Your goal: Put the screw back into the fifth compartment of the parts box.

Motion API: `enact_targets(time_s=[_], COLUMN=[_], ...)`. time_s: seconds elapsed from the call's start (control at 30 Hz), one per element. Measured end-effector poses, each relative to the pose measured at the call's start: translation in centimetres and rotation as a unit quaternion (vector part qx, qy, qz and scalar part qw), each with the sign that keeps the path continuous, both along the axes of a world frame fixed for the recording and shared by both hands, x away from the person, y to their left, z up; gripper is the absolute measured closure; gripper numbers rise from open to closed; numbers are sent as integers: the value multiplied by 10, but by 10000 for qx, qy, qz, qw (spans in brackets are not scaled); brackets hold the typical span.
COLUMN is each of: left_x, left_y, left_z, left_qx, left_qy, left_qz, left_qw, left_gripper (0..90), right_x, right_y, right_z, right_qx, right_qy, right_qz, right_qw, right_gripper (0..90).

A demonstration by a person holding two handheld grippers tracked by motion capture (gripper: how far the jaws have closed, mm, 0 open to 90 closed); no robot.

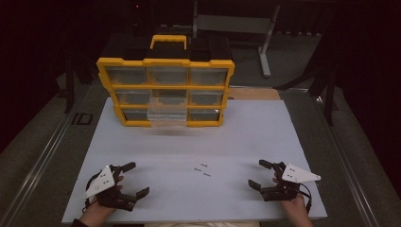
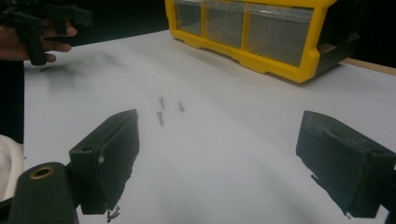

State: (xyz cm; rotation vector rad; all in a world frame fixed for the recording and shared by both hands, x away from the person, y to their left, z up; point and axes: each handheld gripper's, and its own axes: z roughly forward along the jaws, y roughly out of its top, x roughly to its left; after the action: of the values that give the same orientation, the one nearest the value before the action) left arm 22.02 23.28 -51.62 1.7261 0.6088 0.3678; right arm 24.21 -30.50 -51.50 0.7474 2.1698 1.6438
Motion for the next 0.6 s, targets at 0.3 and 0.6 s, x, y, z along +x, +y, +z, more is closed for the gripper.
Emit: enact_targets(time_s=[0.3, 0.6], left_x=[1, 0], left_y=[0, 0], left_z=[1, 2], left_qx=[-9, -39], left_qy=[0, -48], left_qz=[79, 94], left_qw=[10000, 9999], left_gripper=[14, 14], right_x=[1, -1], right_y=[-3, -3], right_z=[-3, -2], right_qx=[27, -132], right_qy=[129, 74], right_qz=[-44, -21], right_qw=[9999, 9999], right_gripper=[133, 138])
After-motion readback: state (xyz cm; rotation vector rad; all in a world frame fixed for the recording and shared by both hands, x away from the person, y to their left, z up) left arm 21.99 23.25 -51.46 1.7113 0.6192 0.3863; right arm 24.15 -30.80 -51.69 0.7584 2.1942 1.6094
